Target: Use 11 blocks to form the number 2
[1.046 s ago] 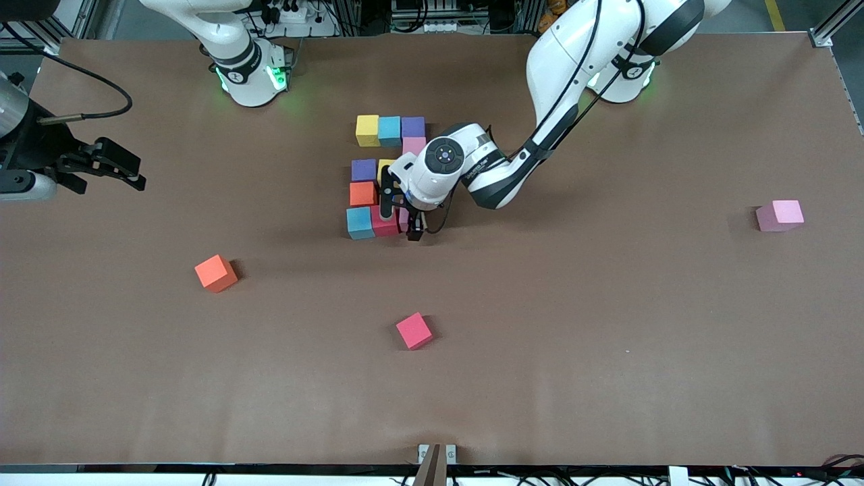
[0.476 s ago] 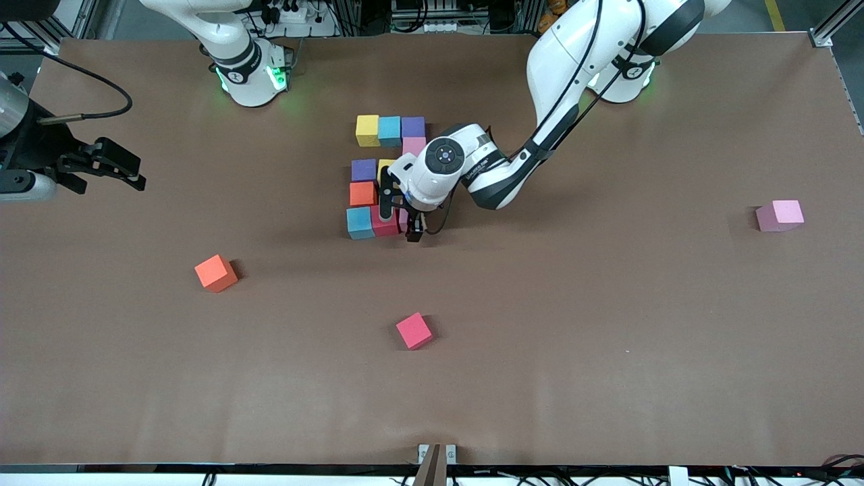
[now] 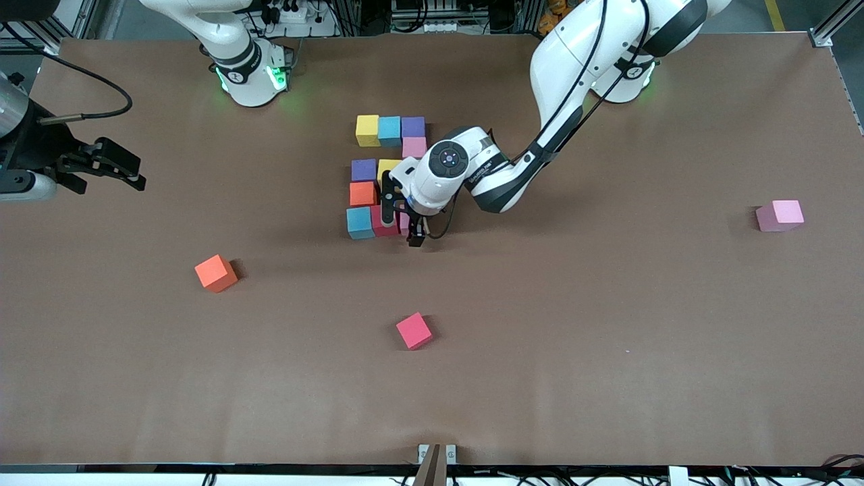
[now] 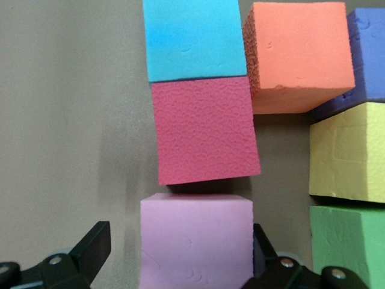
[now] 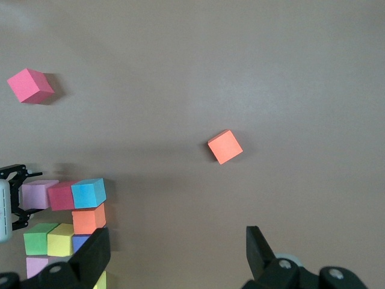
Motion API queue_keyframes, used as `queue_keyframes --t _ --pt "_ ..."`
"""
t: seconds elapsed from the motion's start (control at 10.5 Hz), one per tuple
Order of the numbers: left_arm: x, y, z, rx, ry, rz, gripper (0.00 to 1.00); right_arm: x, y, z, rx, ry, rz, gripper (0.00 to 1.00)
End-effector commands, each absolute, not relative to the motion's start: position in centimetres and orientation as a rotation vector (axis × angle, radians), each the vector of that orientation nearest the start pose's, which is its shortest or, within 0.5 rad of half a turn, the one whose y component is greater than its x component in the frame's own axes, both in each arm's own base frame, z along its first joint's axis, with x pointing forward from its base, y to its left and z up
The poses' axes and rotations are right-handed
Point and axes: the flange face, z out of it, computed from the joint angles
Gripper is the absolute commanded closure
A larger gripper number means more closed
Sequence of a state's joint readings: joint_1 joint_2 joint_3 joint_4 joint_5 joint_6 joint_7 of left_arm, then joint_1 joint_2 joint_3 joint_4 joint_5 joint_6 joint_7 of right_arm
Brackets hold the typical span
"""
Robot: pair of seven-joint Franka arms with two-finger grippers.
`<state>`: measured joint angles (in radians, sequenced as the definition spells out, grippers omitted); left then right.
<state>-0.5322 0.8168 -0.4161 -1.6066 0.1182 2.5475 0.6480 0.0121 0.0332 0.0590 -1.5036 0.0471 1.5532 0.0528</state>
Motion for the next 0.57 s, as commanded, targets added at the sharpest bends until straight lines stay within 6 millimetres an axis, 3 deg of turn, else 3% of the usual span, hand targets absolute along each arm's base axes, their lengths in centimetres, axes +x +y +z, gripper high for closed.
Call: queue_keyframes --t 0.0,0.38,0.48 --pt "44.4 -55.7 20.6 -2.417 2.357 -0.289 0.00 56.1 4.5 63.7 -3.088 -0.023 -0.026 0.00" --pt "43.6 -56.2 21.9 -2.423 2.390 -0.291 0.00 56.1 4.5 63.7 -3.088 -0.023 -0.026 0.00" --pt "43.3 -56.4 23.3 -2.421 2.407 -0.295 0.00 56.1 4.5 63.7 -3.088 -0.023 -0.026 0.00"
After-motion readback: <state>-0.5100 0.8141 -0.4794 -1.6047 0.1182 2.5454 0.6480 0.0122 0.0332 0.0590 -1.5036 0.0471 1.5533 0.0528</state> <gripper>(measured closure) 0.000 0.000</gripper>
